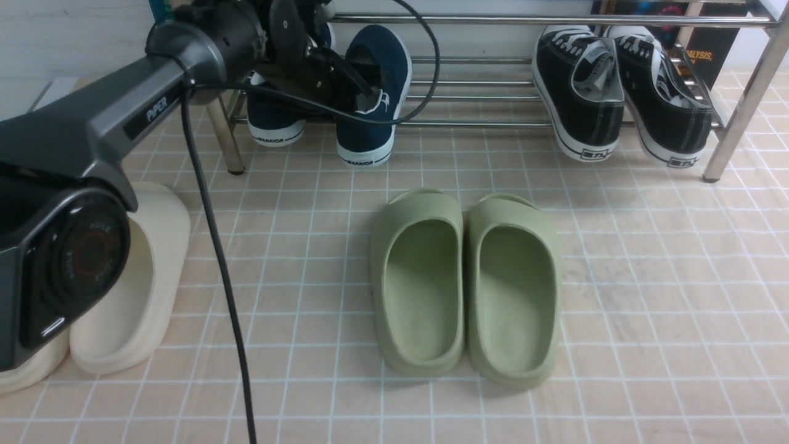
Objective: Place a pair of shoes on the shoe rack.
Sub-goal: Use the left arm to put a shoe into the shoe rack
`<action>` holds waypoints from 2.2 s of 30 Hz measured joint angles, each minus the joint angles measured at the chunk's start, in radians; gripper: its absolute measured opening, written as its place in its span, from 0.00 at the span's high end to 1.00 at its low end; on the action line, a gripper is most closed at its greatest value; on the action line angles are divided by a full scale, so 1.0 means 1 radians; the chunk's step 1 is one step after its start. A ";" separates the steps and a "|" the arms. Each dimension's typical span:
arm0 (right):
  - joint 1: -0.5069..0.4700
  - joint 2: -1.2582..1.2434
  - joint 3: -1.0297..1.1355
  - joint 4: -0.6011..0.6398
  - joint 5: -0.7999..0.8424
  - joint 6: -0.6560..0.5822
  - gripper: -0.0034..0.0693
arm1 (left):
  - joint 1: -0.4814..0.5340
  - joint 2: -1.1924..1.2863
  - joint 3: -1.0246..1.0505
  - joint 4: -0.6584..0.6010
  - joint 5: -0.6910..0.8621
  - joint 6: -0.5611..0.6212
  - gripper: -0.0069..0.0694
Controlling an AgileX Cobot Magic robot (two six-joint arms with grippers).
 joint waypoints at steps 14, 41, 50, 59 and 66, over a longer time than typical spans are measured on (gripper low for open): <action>0.000 0.000 0.000 0.000 0.000 0.000 0.62 | 0.003 0.002 -0.009 0.033 -0.059 -0.115 0.87; 0.000 0.000 0.000 0.000 0.000 0.000 0.62 | 0.007 -0.009 -0.017 0.246 -0.153 -0.399 0.45; 0.000 0.000 0.000 0.000 0.000 0.000 0.62 | 0.006 -0.103 -0.020 0.249 -0.046 -0.262 0.54; 0.000 0.000 0.000 0.000 0.000 0.000 0.62 | 0.006 -0.197 -0.020 0.278 0.155 -0.043 0.88; 0.000 0.000 0.000 0.000 0.000 0.000 0.62 | 0.006 -0.202 0.064 0.271 0.264 0.035 0.91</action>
